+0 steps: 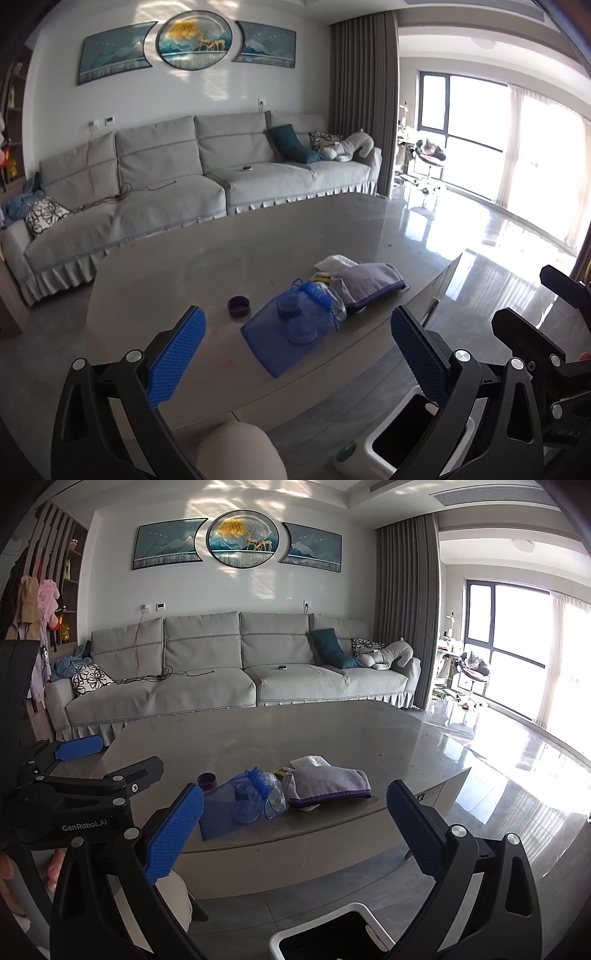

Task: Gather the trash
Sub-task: 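Move both tools toward the blue mesh bag on the table, then grasp the blue mesh drawstring bag with the left gripper and lift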

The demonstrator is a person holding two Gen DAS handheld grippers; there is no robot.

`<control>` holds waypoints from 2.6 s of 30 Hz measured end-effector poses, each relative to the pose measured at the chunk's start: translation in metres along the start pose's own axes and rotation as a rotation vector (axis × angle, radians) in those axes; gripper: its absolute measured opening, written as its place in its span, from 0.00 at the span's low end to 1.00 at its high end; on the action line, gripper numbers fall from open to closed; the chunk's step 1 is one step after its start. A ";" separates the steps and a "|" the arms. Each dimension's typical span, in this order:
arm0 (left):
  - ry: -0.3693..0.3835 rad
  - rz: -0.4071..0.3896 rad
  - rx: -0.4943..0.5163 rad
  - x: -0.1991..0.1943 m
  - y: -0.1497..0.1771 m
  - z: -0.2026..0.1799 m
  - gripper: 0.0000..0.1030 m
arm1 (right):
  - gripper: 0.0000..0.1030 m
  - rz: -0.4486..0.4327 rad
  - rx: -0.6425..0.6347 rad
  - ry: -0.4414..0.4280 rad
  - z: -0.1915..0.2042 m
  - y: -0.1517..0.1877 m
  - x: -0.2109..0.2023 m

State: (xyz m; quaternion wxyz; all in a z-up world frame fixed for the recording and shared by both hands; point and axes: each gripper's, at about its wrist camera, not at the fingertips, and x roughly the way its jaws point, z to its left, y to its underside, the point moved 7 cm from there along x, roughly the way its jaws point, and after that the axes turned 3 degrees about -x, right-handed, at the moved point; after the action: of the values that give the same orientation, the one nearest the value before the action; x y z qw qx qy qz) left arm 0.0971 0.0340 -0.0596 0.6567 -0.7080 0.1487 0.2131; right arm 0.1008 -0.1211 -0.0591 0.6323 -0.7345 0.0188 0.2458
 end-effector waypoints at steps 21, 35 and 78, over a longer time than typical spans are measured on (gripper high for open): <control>-0.023 0.021 0.003 0.073 0.022 0.017 0.96 | 0.96 0.062 0.007 -0.041 -0.007 0.003 0.077; -0.031 0.084 0.050 0.139 0.027 -0.004 0.96 | 0.96 0.109 0.014 -0.059 -0.018 0.014 0.136; -0.042 0.319 0.147 0.257 0.087 -0.005 0.77 | 0.96 0.181 0.055 -0.063 -0.028 0.043 0.178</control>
State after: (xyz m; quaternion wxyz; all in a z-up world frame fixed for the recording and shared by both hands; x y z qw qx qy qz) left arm 0.2774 0.0392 -0.2628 0.6674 -0.6211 0.2605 0.3177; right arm 0.2521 -0.1050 -0.1649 0.6279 -0.7039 0.0717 0.3243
